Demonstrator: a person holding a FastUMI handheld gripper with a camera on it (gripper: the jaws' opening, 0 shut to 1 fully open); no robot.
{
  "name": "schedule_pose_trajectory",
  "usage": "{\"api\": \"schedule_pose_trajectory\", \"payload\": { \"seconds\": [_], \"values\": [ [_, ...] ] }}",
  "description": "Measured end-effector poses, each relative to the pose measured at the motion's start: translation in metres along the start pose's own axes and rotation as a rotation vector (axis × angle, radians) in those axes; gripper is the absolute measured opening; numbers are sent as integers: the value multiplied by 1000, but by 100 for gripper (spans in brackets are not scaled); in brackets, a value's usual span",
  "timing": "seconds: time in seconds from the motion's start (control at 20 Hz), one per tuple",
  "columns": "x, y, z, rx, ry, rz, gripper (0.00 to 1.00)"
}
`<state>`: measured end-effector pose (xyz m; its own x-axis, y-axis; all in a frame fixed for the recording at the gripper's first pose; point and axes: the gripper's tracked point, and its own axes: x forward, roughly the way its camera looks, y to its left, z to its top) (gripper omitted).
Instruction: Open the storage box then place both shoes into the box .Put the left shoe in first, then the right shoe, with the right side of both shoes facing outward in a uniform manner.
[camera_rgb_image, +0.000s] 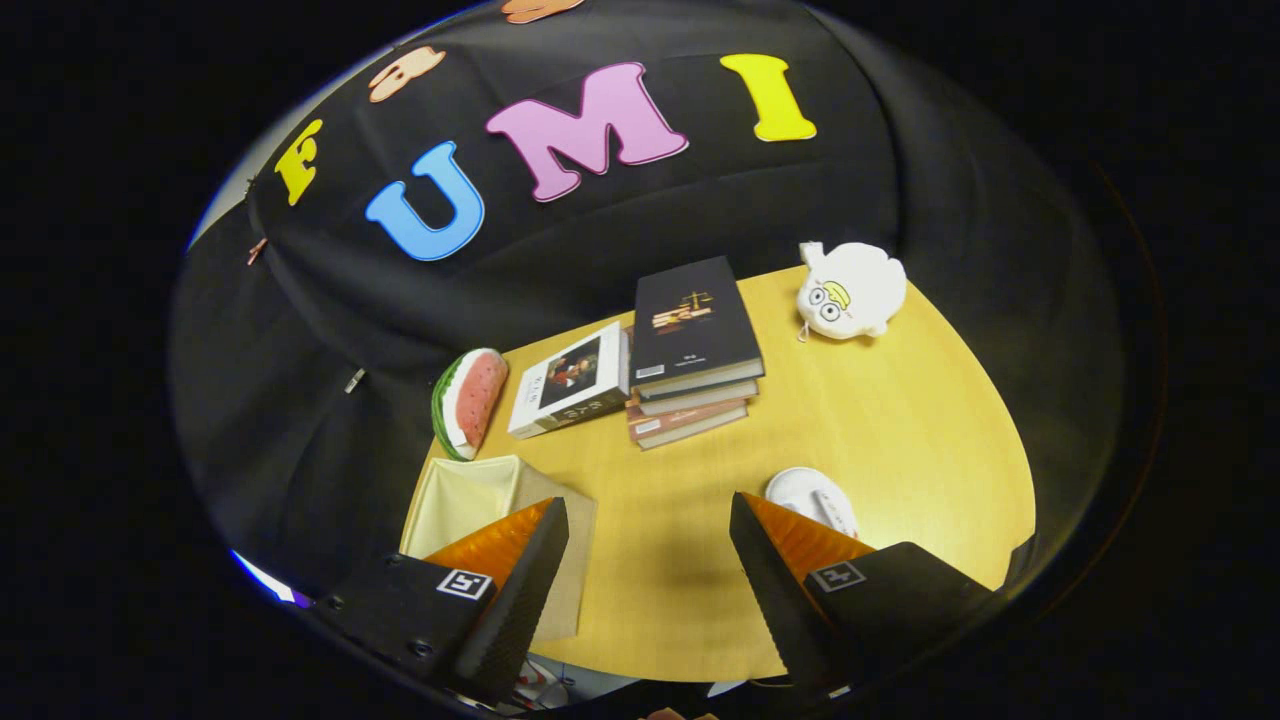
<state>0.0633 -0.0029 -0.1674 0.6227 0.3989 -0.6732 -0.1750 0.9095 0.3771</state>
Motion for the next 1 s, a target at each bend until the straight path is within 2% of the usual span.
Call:
{"api": "schedule_pose_trajectory", "payload": {
  "seconds": [0.2,0.4,0.65,1.0],
  "values": [
    [0,-61,-14,-32,51,-35,99],
    [1,-114,-40,-116,89,-76,99],
    [-1,-155,-74,-182,143,-114,99],
    [18,-196,-113,-193,228,-162,99]
  ]
}}
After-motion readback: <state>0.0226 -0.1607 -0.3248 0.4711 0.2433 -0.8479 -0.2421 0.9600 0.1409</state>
